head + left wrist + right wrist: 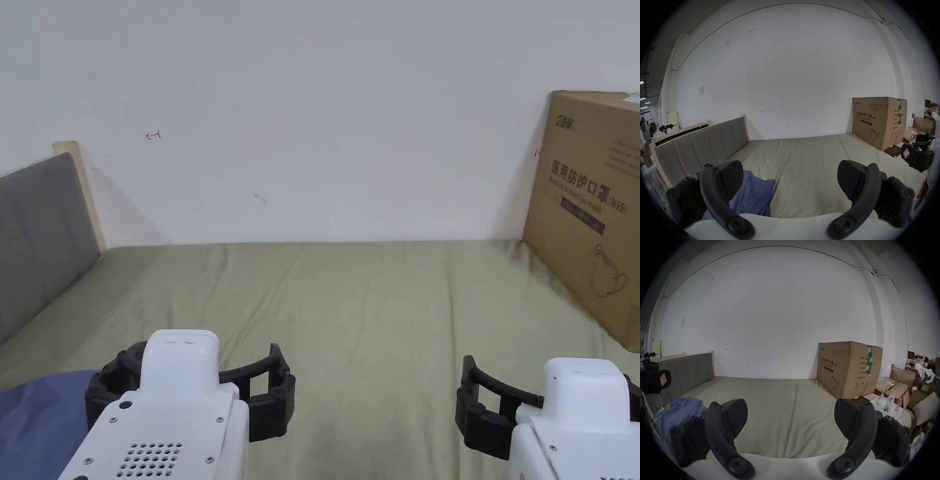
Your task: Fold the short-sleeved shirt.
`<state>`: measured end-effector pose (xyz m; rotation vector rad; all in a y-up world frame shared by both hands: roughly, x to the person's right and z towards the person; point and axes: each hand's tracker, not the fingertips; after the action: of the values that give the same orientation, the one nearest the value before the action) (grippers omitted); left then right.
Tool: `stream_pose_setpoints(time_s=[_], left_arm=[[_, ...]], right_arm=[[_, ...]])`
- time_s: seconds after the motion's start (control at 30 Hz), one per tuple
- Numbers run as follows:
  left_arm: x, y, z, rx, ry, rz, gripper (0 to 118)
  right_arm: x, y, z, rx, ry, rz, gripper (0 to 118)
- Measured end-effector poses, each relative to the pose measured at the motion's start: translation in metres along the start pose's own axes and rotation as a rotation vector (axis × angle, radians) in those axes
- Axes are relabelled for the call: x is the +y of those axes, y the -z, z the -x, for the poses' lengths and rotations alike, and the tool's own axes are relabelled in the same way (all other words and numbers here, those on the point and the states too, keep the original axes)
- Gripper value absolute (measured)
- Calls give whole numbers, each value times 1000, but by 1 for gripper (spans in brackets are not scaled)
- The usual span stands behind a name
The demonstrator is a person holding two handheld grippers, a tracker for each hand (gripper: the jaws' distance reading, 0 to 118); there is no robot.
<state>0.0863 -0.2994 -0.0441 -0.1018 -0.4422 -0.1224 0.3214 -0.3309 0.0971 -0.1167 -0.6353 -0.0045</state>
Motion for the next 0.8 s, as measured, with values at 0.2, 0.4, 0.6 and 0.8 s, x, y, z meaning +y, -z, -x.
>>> stream_pose_setpoints(time_s=[0.2, 0.4, 0.6, 0.8], left_arm=[[1, 2, 7, -14, -46, -12, 116], [-19, 5, 47, -89, -684, -72, 116], [-75, 3, 61, 14, -1301, 11, 116], [-58, 20, 63, 2, -1020, 1, 116]], right_arm=[[16, 1, 2, -13, -31, -34, 109], [29, -6, 48, -82, -611, -232, 109], [-15, 5, 100, -101, -1233, -302, 109], [6, 18, 84, 6, -795, -83, 109]])
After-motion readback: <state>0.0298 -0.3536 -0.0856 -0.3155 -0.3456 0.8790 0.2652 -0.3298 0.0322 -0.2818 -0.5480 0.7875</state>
